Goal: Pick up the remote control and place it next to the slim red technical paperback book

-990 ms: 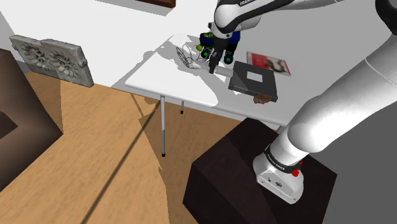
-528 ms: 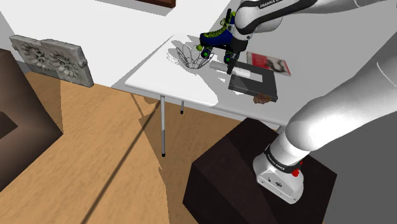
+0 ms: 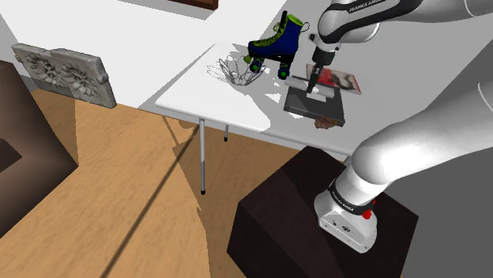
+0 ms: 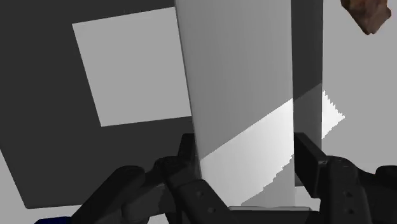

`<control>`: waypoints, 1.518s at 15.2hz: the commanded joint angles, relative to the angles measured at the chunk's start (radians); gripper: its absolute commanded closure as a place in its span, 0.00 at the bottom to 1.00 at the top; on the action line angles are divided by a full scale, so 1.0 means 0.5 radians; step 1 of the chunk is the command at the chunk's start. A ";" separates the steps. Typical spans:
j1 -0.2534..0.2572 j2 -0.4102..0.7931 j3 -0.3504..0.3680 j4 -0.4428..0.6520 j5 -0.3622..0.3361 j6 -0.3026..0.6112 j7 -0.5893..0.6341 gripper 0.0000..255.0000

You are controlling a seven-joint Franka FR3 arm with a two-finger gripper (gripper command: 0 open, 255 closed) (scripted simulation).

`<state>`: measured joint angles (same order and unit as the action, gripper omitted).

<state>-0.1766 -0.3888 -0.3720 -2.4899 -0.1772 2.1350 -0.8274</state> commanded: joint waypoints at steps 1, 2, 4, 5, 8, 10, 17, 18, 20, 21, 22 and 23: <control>-0.048 -0.008 -0.073 -0.009 -0.033 0.009 -0.100 1.00; -0.072 -0.013 -0.109 -0.007 -0.049 0.007 -0.150 1.00; -0.118 -0.016 -0.183 0.004 -0.079 0.004 -0.250 1.00; -0.139 -0.013 -0.221 0.013 -0.092 0.002 -0.301 1.00; -0.198 0.009 -0.337 0.055 -0.122 0.000 -0.460 1.00; -0.230 0.037 -0.418 0.094 -0.133 0.001 -0.569 1.00; -0.300 0.218 -0.720 0.298 -0.091 0.009 -0.986 1.00; -0.305 0.256 -0.766 0.335 -0.070 0.011 -1.052 1.00; -0.310 0.342 -0.859 0.416 -0.016 0.013 -1.191 1.00; -0.312 0.392 -0.907 0.460 0.019 0.014 -1.264 1.00; -0.313 0.445 -0.955 0.506 0.061 0.014 -1.341 1.00; -0.315 0.503 -1.003 0.554 0.109 0.012 -1.421 1.00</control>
<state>-0.3349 -0.1703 -0.8472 -2.2452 -0.1500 2.1457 -1.4914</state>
